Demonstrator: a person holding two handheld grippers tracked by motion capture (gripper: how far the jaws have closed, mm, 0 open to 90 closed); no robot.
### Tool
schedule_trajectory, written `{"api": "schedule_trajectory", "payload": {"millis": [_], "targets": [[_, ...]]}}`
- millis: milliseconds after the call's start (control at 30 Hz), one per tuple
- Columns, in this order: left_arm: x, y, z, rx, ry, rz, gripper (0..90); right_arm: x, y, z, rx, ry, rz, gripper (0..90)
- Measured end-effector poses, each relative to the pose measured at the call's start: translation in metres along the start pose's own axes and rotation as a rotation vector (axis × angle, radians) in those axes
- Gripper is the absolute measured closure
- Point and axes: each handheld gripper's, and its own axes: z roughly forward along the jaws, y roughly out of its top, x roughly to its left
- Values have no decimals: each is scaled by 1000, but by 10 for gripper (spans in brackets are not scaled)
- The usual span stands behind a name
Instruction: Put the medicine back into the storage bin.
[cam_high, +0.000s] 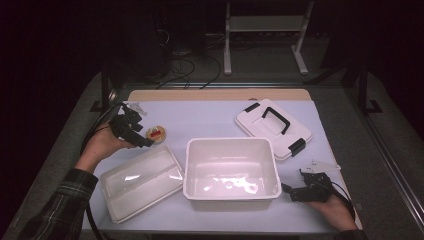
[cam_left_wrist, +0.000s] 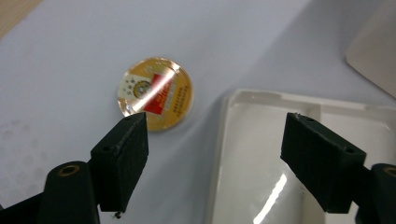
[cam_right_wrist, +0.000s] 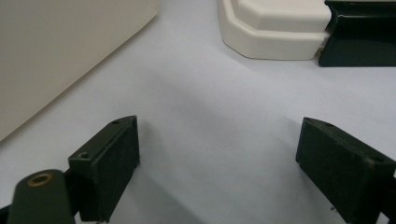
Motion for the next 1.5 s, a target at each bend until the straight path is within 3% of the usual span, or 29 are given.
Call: {"api": "schedule_trajectory", "payload": {"millis": [167,567,1000,1433,1500], "targets": [[9,14,14,29,23,-14,174,0,0,0,0,-1,-1,128],[31,32,60,115,28,-84,64,0,0,0,0,0,0,128],[46,28,94,176,17,-135,50,0,0,0,-1,1,1,128],[52,23,112,227,5,-163,61,0,0,0,0,1,2,128],[51,22,114,229,-10,-160,108,0,0,0,-1,1,1,128]]}}
